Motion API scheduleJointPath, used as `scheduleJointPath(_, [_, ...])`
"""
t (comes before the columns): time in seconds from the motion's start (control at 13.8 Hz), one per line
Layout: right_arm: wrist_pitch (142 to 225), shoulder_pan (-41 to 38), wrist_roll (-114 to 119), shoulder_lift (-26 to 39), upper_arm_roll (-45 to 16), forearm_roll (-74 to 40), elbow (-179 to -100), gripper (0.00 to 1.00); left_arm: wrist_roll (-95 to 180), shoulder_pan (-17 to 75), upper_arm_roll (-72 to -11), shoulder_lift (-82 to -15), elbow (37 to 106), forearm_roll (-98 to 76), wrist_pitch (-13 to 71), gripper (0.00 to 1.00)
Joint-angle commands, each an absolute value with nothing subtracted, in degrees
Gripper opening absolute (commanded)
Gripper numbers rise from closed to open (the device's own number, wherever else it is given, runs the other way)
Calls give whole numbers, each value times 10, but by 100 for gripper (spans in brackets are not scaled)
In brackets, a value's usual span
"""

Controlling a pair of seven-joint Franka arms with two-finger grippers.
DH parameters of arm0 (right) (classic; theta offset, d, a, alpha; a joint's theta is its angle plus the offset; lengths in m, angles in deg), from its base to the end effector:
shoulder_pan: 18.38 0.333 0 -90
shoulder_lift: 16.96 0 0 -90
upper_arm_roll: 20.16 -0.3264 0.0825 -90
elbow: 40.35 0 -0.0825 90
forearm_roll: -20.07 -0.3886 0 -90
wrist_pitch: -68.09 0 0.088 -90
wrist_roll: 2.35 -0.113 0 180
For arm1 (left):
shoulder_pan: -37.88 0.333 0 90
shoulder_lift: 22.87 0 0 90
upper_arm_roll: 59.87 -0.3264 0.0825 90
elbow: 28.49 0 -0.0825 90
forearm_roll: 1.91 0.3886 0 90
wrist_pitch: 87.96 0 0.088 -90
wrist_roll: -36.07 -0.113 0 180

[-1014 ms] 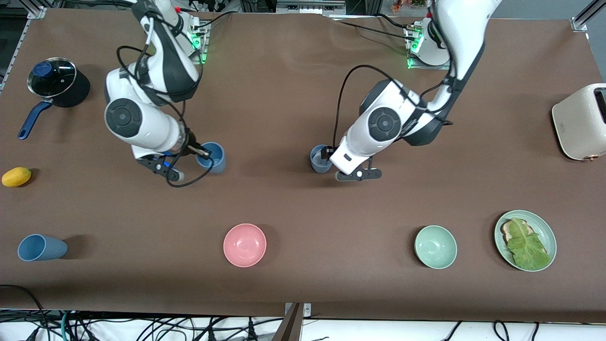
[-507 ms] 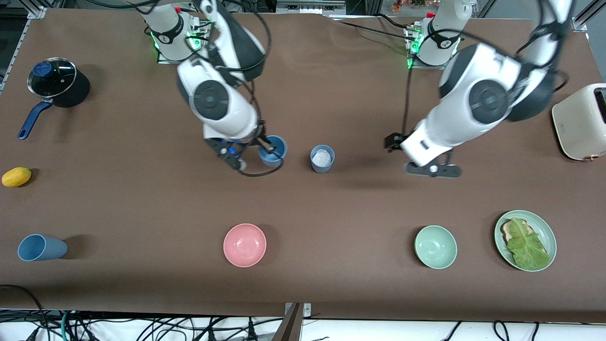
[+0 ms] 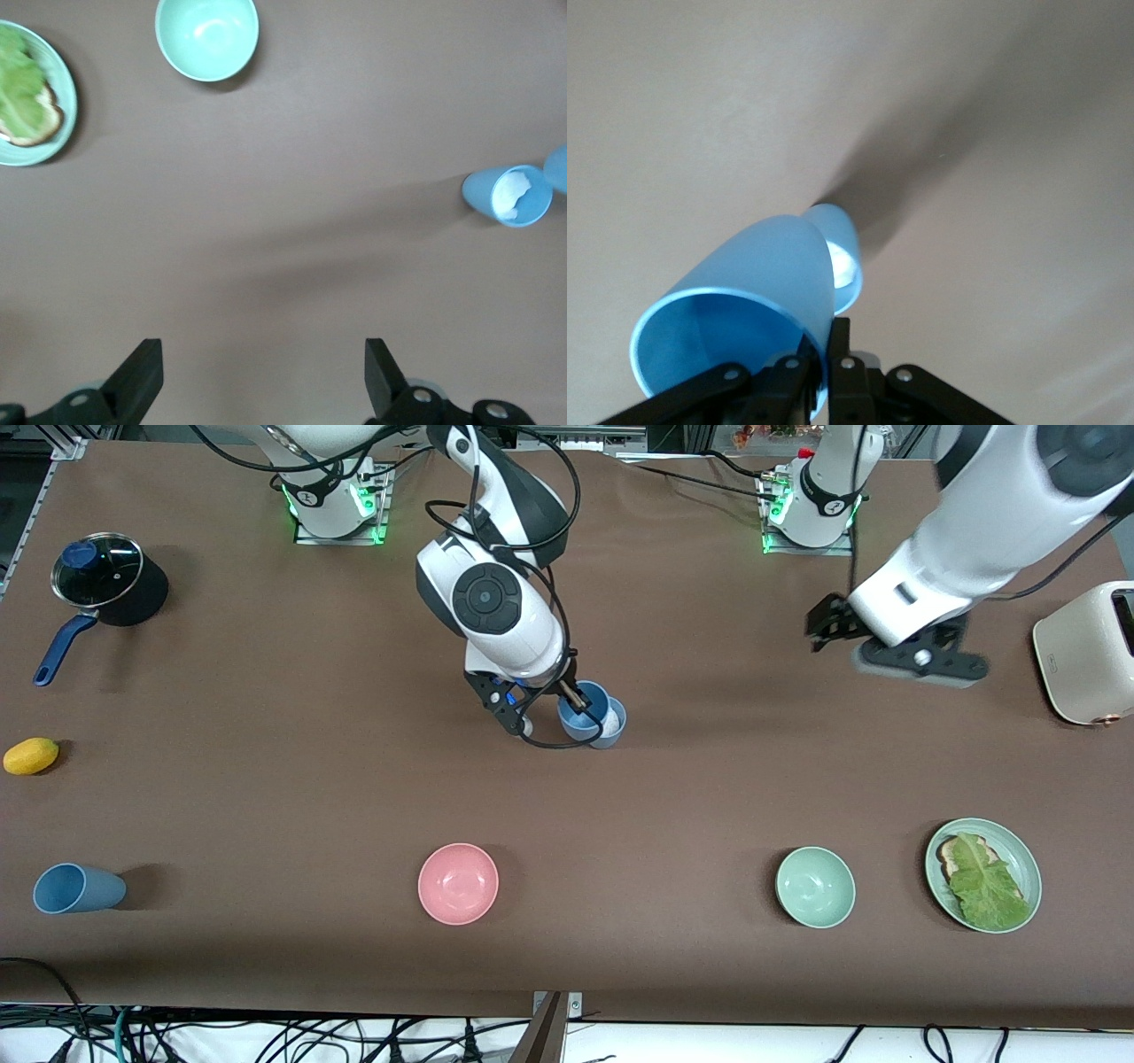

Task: Stack blue cups with both arms
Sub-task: 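Stack the right gripper's cup onto the tissue cup while the left gripper withdraws, then press the stacked cups down and open the right gripper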

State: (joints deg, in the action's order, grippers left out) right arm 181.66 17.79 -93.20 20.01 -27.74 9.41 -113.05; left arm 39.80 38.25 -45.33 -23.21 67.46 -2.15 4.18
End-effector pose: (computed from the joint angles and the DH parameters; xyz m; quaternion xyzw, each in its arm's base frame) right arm 0.5509 0.5113 0.3894 -0.8884 0.4401 0.1017 0.0818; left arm 0.5422 -0.1370 0.5794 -0.9952 0.0908 0.0361 0.0028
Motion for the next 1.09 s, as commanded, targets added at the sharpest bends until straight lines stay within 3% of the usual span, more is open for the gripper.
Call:
scheduleJointPath(0.0, [1827,191,-948,222,-273,76,-1102,0,327,361,-527,-193,713,-59,46,100])
scheduleJointPath(0.51, [1852,207,-962,242,-273,75,-1103,0,333,378,-533,-219,686,-57,42,100])
scheduleJointPath(1.01, [1822,204,-962,236,-273,61,-1103,0,333,377,-531,-222,677,-56,29,100])
